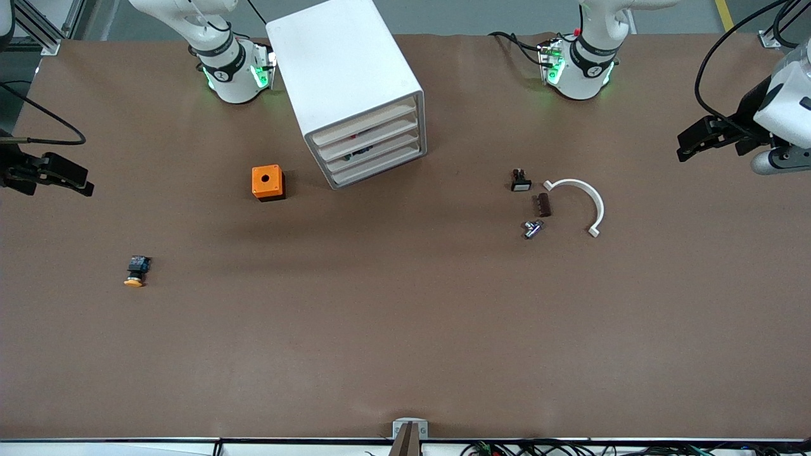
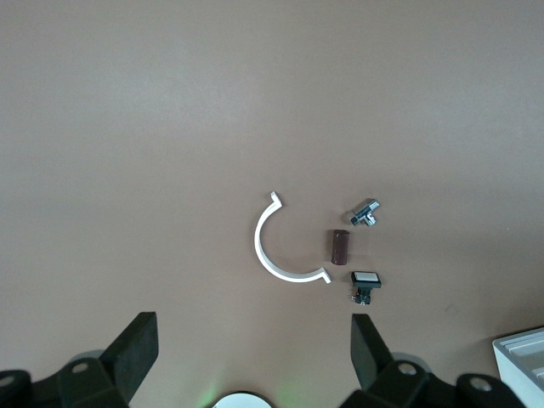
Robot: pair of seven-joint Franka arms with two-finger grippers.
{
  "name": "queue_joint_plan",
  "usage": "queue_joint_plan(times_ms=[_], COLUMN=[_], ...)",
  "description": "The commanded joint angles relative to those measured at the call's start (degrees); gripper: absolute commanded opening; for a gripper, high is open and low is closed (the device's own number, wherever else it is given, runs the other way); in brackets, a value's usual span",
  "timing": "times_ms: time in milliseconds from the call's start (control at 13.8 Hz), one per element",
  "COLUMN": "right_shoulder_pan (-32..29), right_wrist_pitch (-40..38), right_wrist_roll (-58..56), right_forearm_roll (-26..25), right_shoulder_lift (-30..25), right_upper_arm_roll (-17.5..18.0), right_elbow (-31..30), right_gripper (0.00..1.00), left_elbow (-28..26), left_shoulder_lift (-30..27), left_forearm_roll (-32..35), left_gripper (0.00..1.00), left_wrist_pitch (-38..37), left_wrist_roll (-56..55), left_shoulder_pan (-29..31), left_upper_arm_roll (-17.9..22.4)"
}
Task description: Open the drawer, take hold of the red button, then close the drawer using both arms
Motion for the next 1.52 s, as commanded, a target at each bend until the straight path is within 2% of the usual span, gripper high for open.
queue_joint_plan(times_ms=[0,289,506,651,795,1012,1157,1446], right_shoulder_pan=[-0.4,-0.4,-0.4,-0.5,-0.5,-0.4,-0.3,-0.3], right_wrist_pitch=[-0.9,-0.9,-0.9,-0.9,-0.9,-0.9,-0.9,-0.9], right_wrist_roll=[0.0,0.0,0.0,0.0,0.0,0.0,0.0,0.0], right_forearm_roll=[0.1,0.1,0.1,0.0,0.0,0.1,0.1,0.0], right_shoulder_lift=[0.3,0.3,0.3,0.3,0.3,0.3,0.3,0.3], right_upper_arm_roll=[0.2,0.2,0.2,0.2,0.2,0.2,0.2,0.2], right_elbow=[1.2,1.2,1.2,1.2,1.2,1.2,1.2,1.2], right_gripper=[1.00,1.00,1.00,1.00,1.00,1.00,1.00,1.00], left_elbow=[1.2,1.2,1.3,1.4,4.1,8.5,8.6,8.7], left_shoulder_lift=[0.2,0.5,3.6,7.8,14.3,23.6,27.3,33.0], left_forearm_roll=[1.2,1.1,0.7,0.4,0.7,0.2,-0.2,-11.0], left_gripper=[1.00,1.00,1.00,1.00,1.00,1.00,1.00,1.00], left_wrist_pitch=[-1.3,-1.4,-1.3,-0.9,0.7,1.6,5.2,8.8], left_wrist_roll=[0.4,0.9,1.1,1.0,-2.0,-14.1,-20.0,-35.8], left_shoulder_pan=[-0.3,-0.6,-1.8,-3.1,-6.2,-9.3,-10.7,-11.9], left_upper_arm_roll=[0.0,0.0,-0.2,-0.4,-0.6,-1.2,-1.4,-1.5])
